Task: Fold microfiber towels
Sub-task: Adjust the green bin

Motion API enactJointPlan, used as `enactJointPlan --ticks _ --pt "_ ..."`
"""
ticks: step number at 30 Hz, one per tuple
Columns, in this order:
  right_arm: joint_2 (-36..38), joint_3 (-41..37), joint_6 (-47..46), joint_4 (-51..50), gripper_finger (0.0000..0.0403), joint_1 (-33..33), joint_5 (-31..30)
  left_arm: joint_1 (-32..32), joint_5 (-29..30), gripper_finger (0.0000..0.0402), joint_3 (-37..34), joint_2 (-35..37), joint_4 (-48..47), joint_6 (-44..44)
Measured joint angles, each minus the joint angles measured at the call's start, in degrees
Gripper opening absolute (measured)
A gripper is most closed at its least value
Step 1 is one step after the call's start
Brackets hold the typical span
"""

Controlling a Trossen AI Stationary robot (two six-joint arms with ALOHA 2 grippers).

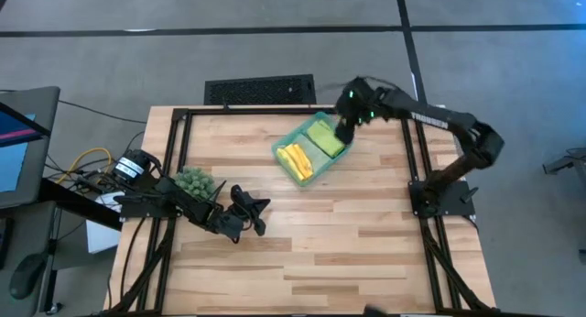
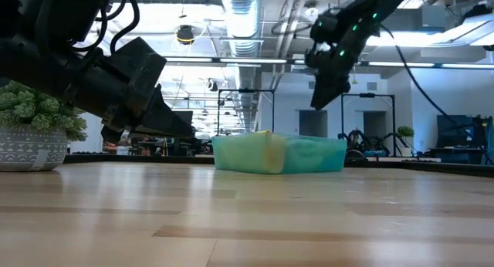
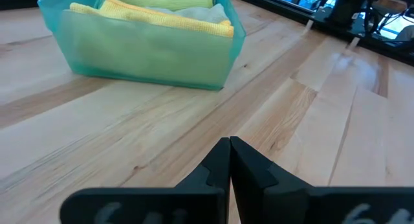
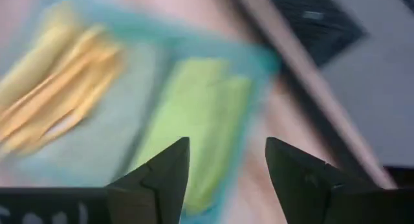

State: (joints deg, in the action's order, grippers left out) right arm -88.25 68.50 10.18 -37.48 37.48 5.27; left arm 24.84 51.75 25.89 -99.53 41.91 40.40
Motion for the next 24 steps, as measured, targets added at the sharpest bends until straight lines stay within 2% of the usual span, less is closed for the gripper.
enactJointPlan --ticks 6,8,11,15,19,24 --pt "5.8 -10.1 7.4 -0.8 0.0220 -13.6 12.3 0.0 0.0 0.0000 0.0 0.0 0.0 0.2" --pt "6.1 -13.4 8.1 0.7 0.0213 -19.1 14.1 0.0 0.0 0.0000 0.0 0.0 0.0 0.2" --pt "4.5 -16.9 5.4 7.9 0.0191 -25.9 10.9 0.0 0.1 0.0000 0.0 0.0 0.0 0.1" --pt "-1.4 -16.8 3.0 18.5 0.0139 -30.9 6.7 -0.1 0.7 0.0000 0.0 0.0 0.0 0.2" --pt "-9.3 -13.9 1.8 27.2 0.0076 -31.7 -0.3 -0.1 0.8 0.0000 0.6 0.0 0.0 0.0" --pt "-19.2 -6.2 1.3 34.6 0.0014 -30.1 -7.2 -0.1 0.8 0.0000 1.8 0.0 0.0 -1.8"
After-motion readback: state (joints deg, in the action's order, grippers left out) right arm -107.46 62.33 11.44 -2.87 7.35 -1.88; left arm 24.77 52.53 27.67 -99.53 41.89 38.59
